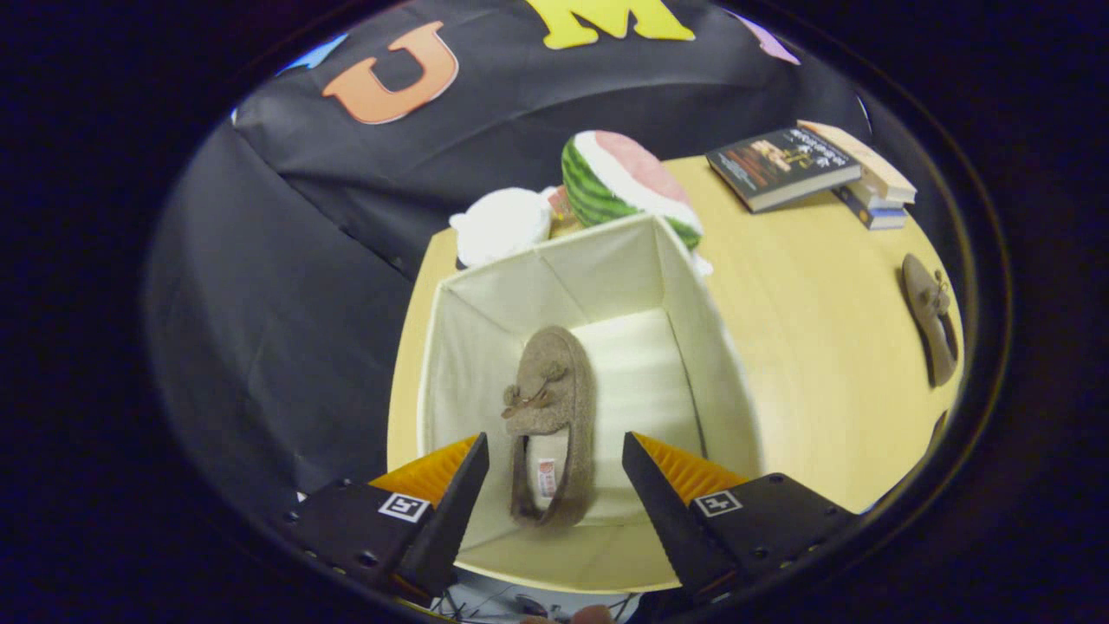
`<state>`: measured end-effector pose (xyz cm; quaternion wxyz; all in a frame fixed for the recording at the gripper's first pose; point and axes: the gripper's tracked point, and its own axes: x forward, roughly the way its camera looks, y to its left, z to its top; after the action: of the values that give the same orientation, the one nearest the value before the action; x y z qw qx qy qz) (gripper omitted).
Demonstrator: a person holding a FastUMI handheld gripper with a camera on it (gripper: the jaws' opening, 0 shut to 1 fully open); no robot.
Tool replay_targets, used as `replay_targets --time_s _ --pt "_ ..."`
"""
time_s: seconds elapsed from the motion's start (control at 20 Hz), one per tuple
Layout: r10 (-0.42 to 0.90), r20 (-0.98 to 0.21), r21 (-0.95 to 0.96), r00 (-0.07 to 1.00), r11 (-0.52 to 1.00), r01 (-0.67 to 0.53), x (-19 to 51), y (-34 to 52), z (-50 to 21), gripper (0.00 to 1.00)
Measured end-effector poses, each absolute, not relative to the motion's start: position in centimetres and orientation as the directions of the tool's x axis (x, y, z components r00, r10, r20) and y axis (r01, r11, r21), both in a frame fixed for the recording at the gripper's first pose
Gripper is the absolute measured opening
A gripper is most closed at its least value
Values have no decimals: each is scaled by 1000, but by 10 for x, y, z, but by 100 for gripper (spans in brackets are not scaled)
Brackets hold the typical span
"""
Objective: Open the storage box then place both shoes into the box .Put the left shoe in first, then the right shoe, with the right side of both shoes facing outward in a uniform manner.
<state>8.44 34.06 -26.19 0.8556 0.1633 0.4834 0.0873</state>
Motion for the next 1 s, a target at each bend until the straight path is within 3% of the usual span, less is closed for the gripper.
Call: replay_targets --time_s 0.25,0.45,1.0 --pt "311 -668 371 675 927 -60 85 284 -179 96" --pt "269 -608 355 747 934 -48 84 207 -137 96" --pt "81 -569 233 819 970 66 72 -29 -155 96"
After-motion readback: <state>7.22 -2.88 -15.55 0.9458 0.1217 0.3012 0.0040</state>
